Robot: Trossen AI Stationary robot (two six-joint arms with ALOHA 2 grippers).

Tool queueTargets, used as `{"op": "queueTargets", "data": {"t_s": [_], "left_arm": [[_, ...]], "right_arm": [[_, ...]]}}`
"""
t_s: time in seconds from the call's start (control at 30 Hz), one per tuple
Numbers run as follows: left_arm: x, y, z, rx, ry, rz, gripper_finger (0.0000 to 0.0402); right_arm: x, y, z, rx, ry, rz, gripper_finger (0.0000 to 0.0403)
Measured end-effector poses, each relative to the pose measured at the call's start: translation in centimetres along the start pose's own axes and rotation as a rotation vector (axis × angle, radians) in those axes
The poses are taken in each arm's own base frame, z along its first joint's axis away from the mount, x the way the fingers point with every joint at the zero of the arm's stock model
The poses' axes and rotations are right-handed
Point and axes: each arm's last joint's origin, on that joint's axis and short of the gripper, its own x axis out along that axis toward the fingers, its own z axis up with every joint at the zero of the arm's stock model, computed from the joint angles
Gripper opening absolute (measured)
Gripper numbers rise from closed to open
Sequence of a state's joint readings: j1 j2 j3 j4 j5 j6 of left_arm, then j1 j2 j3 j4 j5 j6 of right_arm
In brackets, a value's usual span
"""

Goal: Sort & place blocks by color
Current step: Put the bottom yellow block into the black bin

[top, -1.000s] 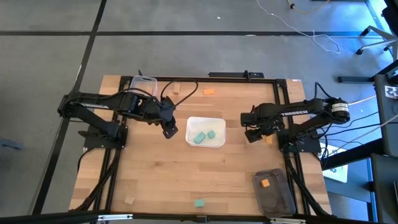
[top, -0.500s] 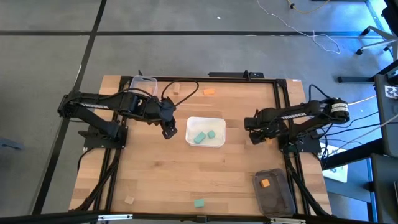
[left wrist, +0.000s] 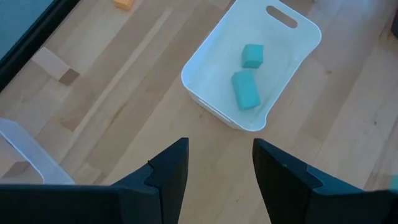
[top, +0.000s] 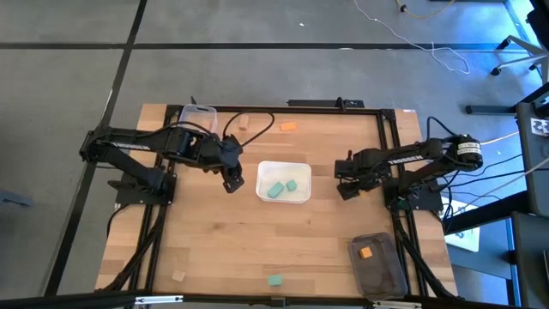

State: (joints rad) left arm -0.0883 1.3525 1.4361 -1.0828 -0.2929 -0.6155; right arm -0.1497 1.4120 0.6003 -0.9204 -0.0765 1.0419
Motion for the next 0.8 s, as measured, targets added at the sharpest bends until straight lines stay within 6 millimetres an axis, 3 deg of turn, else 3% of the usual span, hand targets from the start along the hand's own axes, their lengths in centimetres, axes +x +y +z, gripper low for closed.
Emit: {"op": "queueTargets", "data": {"t_s": [0.63, 0.8], "left_arm": [[0.01, 0.00, 0.00, 0.000, 0.000, 0.001, 0.0170], [0.01, 0.00, 0.00, 0.000, 0.000, 0.001, 0.0170]], "right_arm": [[0.32, -0.11, 0.07, -0.058, -0.032, -0.005, 0.0215], [0.35, -0.04, 0.11, -0.061, -0.036, 0.001, 0.0181]]}}
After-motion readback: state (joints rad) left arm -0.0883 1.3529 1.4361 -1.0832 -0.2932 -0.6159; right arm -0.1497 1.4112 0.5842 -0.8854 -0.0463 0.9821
